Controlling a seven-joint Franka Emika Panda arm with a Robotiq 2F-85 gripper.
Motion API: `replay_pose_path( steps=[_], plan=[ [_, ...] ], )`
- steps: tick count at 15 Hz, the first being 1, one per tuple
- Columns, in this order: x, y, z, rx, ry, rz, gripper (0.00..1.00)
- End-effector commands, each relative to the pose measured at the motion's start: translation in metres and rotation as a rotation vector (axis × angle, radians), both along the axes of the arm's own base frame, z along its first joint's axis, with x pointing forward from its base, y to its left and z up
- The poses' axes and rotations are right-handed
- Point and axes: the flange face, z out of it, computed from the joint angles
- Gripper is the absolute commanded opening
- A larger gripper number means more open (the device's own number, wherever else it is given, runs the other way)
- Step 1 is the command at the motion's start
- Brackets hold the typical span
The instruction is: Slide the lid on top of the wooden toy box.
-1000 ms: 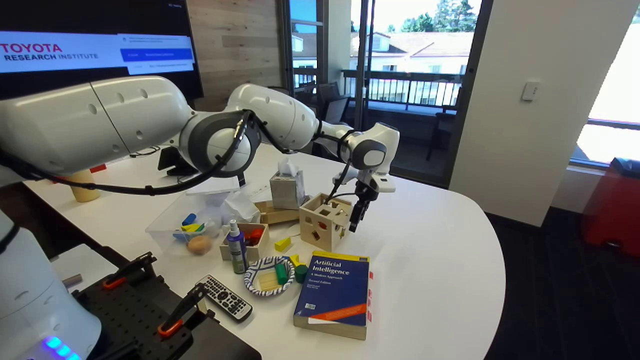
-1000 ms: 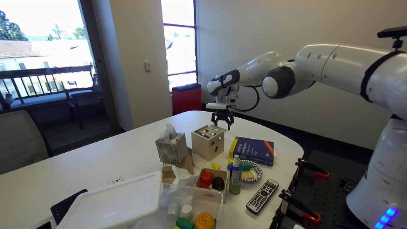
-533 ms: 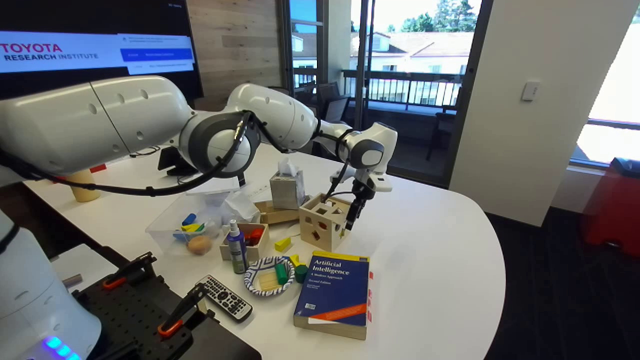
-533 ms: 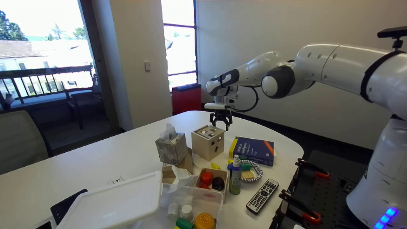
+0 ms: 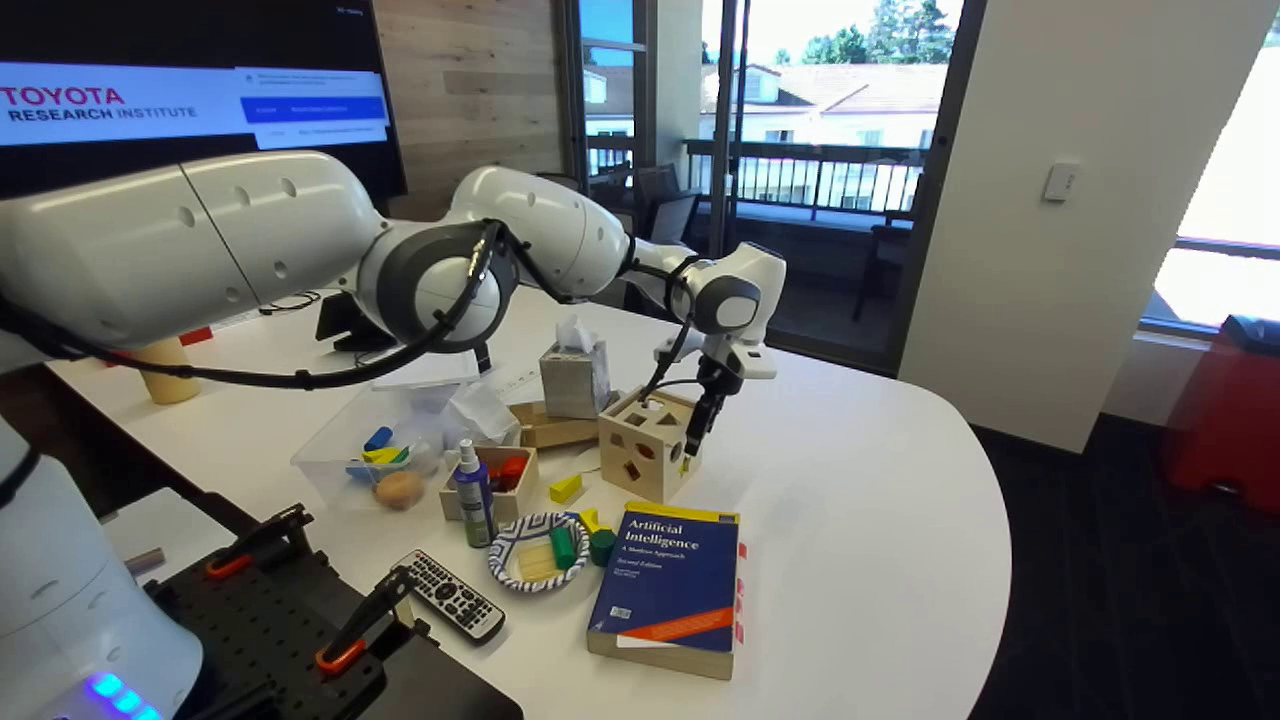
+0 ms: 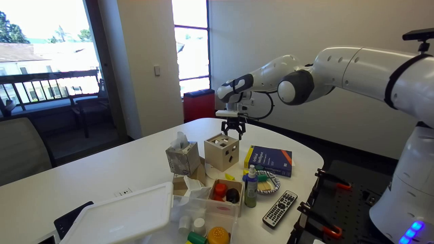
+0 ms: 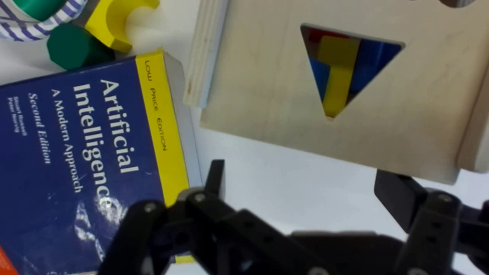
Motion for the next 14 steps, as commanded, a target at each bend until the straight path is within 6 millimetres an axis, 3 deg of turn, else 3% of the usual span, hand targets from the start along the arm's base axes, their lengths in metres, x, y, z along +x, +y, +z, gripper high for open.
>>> replay_pose_path(
  steps=[1,8,11,14],
  plan=[
    [0.004,0.009,0.013,0.005,0.012,0.029,1.00],
    [0.008,0.005,0.025,-0.018,-0.009,0.015,1.00],
    [0.014,-0.003,0.053,-0.023,-0.054,0.018,1.00],
    [0.022,-0.007,0.096,-0.021,-0.107,0.050,1.00]
  ],
)
